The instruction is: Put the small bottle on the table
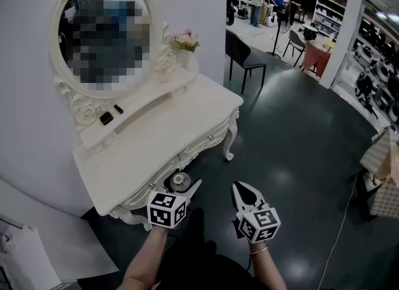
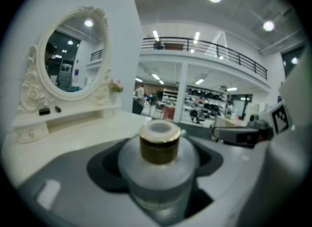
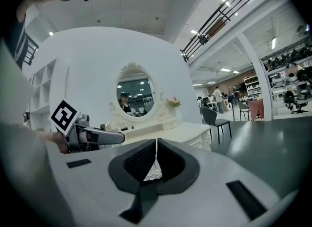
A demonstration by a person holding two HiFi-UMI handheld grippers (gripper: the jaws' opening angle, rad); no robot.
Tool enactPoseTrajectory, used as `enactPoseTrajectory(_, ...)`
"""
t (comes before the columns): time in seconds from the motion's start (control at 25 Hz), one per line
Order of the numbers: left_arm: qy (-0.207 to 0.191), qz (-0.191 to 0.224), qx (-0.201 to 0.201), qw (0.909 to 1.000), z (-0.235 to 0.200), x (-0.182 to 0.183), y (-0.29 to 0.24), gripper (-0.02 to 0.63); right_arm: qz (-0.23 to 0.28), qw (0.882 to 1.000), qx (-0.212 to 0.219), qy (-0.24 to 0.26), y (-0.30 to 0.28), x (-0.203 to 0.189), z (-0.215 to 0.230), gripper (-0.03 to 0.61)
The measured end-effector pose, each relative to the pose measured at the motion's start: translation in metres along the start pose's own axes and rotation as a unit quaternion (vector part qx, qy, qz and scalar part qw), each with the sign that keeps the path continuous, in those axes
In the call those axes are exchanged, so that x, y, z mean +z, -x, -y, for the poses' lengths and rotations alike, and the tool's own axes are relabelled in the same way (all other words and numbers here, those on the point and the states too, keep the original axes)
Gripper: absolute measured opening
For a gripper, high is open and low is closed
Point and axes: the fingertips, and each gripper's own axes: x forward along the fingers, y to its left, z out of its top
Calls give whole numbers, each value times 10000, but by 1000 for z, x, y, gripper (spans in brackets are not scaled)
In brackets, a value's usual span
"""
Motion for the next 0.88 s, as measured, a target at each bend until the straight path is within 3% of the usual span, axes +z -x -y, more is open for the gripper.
enactPoseTrajectory(0.88, -19, 8, -22, 10000, -74, 56, -121, 344, -146, 9997, -97, -141, -112, 25, 74, 5)
